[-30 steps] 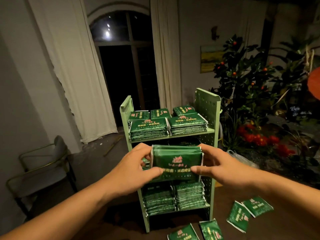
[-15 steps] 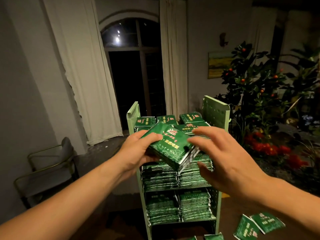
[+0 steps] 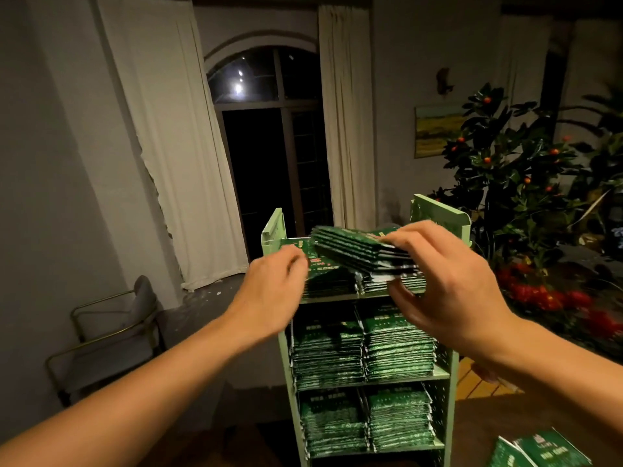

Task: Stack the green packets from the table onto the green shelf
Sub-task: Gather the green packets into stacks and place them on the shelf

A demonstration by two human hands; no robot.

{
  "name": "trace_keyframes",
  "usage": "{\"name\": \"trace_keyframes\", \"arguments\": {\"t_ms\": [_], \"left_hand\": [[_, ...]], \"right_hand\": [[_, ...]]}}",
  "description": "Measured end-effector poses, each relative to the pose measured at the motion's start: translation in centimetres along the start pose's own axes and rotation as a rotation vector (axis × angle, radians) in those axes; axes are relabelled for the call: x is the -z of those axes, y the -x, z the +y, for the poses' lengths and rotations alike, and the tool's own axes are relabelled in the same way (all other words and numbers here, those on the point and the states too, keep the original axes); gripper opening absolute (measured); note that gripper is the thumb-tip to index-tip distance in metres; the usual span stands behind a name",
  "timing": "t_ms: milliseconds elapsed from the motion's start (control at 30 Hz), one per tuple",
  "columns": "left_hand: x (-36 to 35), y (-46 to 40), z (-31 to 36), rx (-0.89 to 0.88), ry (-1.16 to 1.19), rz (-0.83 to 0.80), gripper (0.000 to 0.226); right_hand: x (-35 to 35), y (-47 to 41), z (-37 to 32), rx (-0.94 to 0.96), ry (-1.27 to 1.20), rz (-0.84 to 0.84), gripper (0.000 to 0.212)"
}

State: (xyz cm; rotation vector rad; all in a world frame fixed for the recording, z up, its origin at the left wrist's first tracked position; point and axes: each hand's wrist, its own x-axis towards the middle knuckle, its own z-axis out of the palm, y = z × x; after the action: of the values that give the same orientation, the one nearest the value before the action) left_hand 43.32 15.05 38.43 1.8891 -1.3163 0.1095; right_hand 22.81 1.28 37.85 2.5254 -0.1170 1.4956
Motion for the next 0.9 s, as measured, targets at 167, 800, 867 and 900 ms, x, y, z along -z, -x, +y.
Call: {"name": "trace_keyframes", "arguments": {"t_ms": [167,800,867,900], "left_hand": [[-0.4,-0.2,-1.1,-0.348,-0.815,-0.166,0.042],[-0.6,-1.1,-0.9,-0.372,-0.909,-0.274,0.038],[-0.6,-1.1,-1.2,-0.377,-0.899,-0.261,0.038],[-0.6,-1.1,-1.2,-0.38,-0.899,-0.256,0.038]], "right_hand": [[-2.9,-2.9,0.1,-0.035,0.058,-0.048,0.049],[-14.1,-11.3,0.0,-0.017,-0.021,-0.526,0.039],[-13.9,-11.5,0.4,-0.069,-0.15,-0.562,0.032],[-13.6,-11.4,0.6,-0.085,-0.177,-0.559,0.027]]}}
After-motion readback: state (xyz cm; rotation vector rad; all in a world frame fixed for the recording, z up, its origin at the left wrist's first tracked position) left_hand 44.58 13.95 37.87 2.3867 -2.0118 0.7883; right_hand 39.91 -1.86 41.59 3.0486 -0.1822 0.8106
